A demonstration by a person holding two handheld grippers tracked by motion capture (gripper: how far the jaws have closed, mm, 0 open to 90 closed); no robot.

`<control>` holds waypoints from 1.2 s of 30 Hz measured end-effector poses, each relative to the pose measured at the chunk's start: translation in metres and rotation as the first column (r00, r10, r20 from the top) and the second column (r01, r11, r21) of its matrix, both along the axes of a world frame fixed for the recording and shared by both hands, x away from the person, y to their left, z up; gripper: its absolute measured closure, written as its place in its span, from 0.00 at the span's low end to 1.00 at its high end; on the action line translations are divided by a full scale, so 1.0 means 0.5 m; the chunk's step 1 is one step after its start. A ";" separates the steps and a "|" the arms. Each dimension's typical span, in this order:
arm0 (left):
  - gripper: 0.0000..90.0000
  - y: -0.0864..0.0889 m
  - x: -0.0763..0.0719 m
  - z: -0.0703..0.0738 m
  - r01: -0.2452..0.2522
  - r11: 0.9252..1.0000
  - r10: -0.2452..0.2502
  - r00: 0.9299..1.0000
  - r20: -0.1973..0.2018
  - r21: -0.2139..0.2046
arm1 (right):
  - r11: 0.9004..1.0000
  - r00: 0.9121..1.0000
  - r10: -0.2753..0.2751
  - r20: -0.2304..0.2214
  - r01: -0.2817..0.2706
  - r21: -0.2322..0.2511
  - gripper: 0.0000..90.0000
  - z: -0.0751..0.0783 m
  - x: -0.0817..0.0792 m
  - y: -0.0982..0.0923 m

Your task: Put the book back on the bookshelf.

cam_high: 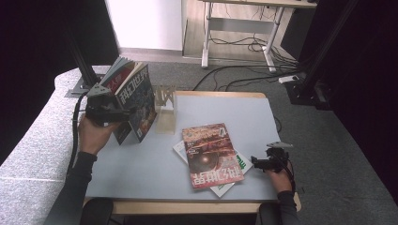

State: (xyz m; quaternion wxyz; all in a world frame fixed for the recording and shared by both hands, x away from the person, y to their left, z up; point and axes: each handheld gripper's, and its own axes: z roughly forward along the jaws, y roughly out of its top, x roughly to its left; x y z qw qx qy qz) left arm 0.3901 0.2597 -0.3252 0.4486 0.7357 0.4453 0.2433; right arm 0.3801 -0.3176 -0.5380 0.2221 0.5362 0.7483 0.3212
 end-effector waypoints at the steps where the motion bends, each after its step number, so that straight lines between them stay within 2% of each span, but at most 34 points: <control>1: 0.06 0.001 -0.003 -0.002 0.007 1.000 -0.007 1.000 0.000 -0.004 | 1.000 1.000 -0.001 -0.001 0.001 0.001 0.00 0.000 0.000 0.000; 8: 0.04 -0.005 -0.022 -0.019 0.049 0.999 -0.049 0.999 -0.008 -0.005 | 1.000 1.000 0.001 -0.002 -0.001 0.000 0.00 0.000 0.000 0.000; 17: 0.01 -0.011 -0.041 -0.042 0.093 0.995 -0.094 0.995 -0.024 -0.046 | 1.000 1.000 0.000 -0.002 0.000 0.000 0.00 0.000 0.000 0.000; 20: 0.00 -0.016 -0.049 -0.052 0.120 0.991 -0.122 0.992 -0.026 -0.060 | 1.000 1.000 0.000 -0.001 0.000 0.000 0.00 0.000 0.000 0.000; 30: 0.00 -0.043 -0.060 -0.108 0.191 0.981 -0.191 0.981 -0.031 -0.027 | 1.000 1.000 0.000 -0.002 0.000 0.000 0.00 0.000 0.000 0.000; 36: 0.00 -0.066 -0.058 -0.149 0.230 0.973 -0.229 0.972 -0.055 0.008 | 1.000 1.000 -0.002 -0.002 0.002 0.002 0.00 0.000 0.000 0.000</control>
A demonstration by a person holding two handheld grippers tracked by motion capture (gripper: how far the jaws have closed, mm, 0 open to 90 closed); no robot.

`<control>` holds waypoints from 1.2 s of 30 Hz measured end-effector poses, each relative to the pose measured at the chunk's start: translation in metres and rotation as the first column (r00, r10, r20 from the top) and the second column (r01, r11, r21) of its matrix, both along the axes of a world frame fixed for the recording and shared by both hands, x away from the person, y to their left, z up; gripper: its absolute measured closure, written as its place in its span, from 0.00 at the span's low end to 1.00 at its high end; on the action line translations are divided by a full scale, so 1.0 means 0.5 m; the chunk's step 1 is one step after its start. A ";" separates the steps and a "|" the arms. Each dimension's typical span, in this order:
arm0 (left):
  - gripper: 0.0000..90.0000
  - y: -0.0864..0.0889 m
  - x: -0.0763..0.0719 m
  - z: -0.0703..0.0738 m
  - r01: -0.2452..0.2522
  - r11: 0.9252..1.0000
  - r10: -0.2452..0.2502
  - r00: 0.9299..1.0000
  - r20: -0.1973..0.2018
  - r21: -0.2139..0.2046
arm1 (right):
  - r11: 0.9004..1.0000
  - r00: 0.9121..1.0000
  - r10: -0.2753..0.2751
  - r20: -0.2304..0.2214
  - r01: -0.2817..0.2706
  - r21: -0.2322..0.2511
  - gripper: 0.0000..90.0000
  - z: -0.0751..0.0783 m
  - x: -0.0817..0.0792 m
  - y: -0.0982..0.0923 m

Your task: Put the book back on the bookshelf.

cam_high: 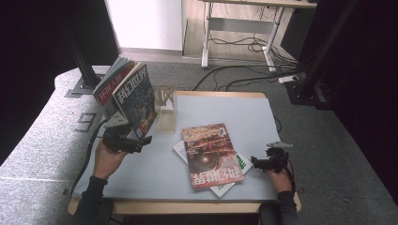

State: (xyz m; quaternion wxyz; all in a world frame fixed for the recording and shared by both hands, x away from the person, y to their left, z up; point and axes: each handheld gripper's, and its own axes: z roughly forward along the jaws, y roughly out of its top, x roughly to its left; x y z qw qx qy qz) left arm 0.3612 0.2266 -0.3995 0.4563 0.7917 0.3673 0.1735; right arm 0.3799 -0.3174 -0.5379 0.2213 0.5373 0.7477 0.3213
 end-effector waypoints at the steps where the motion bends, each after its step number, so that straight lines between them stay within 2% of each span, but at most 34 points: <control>1: 0.00 -0.005 0.000 -0.007 0.006 1.000 -0.006 1.000 0.001 0.005 | 1.000 1.000 0.000 0.000 0.000 0.000 0.00 0.000 0.000 0.000; 4: 0.00 -0.017 0.002 -0.023 0.025 1.000 -0.025 1.000 0.002 0.017 | 1.000 1.000 0.000 0.000 0.000 0.000 0.00 0.000 0.000 0.000; 8: 0.00 -0.037 0.007 -0.047 0.056 0.996 -0.055 0.998 -0.021 0.064 | 1.000 1.000 0.000 0.000 0.000 0.000 0.00 0.000 0.000 0.000; 11: 0.00 -0.051 0.010 -0.070 0.075 0.994 -0.073 0.997 -0.034 0.078 | 1.000 1.000 0.000 0.000 0.000 0.000 0.00 0.000 0.000 0.000; 16: 0.00 -0.070 0.014 -0.106 0.097 0.993 -0.094 0.994 -0.049 0.063 | 1.000 1.000 0.000 0.000 0.000 0.000 0.00 0.000 0.000 0.000; 22: 0.00 -0.079 0.017 -0.141 0.109 0.992 -0.106 0.993 -0.049 0.061 | 1.000 1.000 0.000 0.000 0.000 0.001 0.00 0.000 0.000 0.000; 26: 0.00 -0.083 0.016 -0.168 0.118 0.992 -0.115 0.991 -0.075 0.044 | 1.000 1.000 0.000 0.000 0.000 0.000 0.00 0.000 0.000 0.000; 28: 0.00 -0.086 0.016 -0.180 0.124 0.991 -0.119 0.989 -0.091 0.052 | 1.000 1.000 0.000 0.000 0.000 0.000 0.00 0.000 0.000 0.000; 31: 0.00 -0.092 0.017 -0.198 0.130 0.987 -0.120 0.987 -0.105 0.091 | 1.000 1.000 0.000 0.000 0.000 0.000 0.00 0.000 0.000 0.000; 33: 0.00 -0.093 0.019 -0.207 0.133 0.987 -0.122 0.986 -0.116 0.088 | 1.000 1.000 0.000 0.000 0.000 0.000 0.00 0.000 0.000 0.000; 36: 0.00 -0.096 0.022 -0.220 0.130 0.986 -0.116 0.984 -0.132 0.109 | 1.000 1.000 0.000 0.000 0.000 0.000 0.00 0.000 0.000 0.000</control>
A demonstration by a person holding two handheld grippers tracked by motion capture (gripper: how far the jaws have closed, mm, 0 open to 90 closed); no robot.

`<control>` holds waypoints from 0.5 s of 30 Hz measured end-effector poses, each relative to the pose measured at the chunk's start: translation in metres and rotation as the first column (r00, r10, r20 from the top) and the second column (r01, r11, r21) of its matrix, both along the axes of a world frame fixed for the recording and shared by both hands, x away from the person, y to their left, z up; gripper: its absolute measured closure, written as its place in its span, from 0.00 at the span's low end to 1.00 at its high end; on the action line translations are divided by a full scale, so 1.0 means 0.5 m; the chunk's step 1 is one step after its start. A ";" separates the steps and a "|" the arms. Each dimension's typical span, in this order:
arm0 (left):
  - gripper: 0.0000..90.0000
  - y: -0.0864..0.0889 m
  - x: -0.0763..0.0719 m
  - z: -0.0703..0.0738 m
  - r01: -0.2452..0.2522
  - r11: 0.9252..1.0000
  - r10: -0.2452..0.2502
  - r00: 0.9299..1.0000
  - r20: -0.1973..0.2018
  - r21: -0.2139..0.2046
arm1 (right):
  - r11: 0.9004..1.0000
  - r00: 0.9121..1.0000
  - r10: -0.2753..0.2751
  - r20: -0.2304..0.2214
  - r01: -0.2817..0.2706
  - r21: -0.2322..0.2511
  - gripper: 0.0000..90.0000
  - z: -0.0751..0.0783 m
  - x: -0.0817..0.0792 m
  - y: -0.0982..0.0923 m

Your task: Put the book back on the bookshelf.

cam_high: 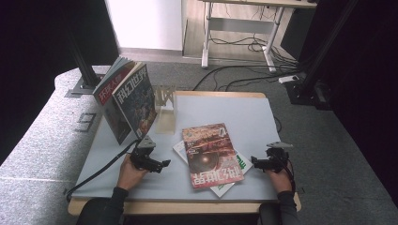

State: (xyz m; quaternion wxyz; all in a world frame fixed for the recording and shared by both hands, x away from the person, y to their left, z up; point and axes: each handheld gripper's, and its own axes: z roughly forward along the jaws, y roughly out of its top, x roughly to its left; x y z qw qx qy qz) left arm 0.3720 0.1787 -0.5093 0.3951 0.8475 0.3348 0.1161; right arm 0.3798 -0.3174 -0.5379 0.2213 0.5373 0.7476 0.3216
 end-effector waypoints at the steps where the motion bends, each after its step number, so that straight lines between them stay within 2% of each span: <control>1: 0.00 -0.001 0.001 -0.006 0.002 1.000 -0.002 1.000 -0.010 0.011 | 1.000 1.000 0.000 0.000 0.000 0.000 0.00 0.000 0.000 0.000; 6: 0.00 -0.012 0.005 -0.029 0.011 0.999 -0.010 0.999 -0.044 0.032 | 1.000 1.000 0.000 0.000 0.000 0.000 0.00 0.000 0.000 0.000; 12: 0.00 -0.021 0.008 -0.037 0.008 0.996 -0.002 0.998 -0.069 0.087 | 1.000 1.000 0.000 0.000 0.000 0.000 0.00 0.000 0.000 0.000; 15: 0.00 -0.031 0.002 -0.039 0.009 0.989 -0.004 0.999 -0.039 0.146 | 1.000 1.000 0.000 0.000 0.000 0.000 0.00 0.000 0.000 0.000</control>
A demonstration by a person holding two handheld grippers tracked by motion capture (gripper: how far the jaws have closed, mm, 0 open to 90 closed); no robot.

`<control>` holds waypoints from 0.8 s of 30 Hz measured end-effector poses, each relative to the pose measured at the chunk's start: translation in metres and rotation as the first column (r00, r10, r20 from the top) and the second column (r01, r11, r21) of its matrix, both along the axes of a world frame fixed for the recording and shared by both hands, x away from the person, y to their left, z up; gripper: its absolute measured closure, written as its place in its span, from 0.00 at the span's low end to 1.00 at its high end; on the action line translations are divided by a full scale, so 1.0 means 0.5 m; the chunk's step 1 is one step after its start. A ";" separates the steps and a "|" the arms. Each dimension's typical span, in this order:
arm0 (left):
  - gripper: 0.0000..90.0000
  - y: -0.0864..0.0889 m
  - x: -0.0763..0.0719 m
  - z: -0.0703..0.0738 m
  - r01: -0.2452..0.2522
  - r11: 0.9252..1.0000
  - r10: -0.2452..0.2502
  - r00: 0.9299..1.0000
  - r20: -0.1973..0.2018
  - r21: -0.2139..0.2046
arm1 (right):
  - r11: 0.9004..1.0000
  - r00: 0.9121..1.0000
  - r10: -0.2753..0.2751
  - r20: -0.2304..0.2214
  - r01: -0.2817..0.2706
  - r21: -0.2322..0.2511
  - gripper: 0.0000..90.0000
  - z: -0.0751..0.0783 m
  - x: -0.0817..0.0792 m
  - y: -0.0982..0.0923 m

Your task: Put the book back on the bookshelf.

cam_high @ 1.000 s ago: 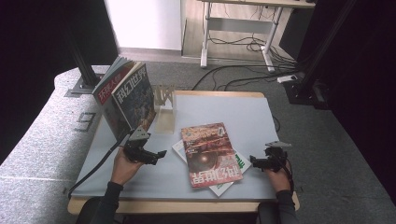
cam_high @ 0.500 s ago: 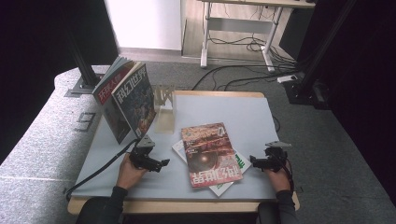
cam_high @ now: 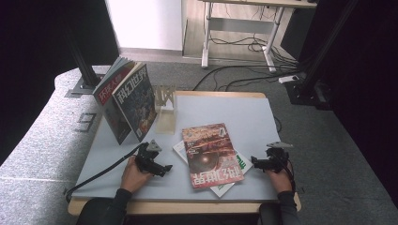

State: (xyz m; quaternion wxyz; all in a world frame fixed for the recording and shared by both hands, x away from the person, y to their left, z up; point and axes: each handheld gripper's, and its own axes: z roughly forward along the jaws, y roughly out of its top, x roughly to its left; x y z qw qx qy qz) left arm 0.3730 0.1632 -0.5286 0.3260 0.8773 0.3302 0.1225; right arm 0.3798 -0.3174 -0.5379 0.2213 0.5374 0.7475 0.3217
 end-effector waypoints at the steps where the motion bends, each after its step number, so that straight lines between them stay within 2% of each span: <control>1: 0.00 0.000 0.001 0.000 -0.002 1.000 0.002 1.000 -0.004 -0.002 | 1.000 1.000 0.000 0.000 0.000 0.000 0.00 0.000 0.000 0.000; 18: 0.00 -0.001 -0.001 -0.001 -0.012 1.000 0.012 1.000 -0.005 -0.003 | 1.000 1.000 0.002 0.001 -0.002 0.000 0.00 0.001 0.000 0.000; 21: 0.00 -0.001 -0.001 -0.001 -0.012 1.000 0.012 1.000 -0.004 -0.004 | 1.000 1.000 0.024 0.010 -0.024 -0.002 0.04 0.003 -0.005 0.001; 24: 0.00 -0.001 0.000 -0.001 -0.012 1.000 0.012 1.000 -0.005 -0.004 | 0.999 0.999 0.039 0.019 -0.039 -0.018 0.02 0.009 -0.012 0.003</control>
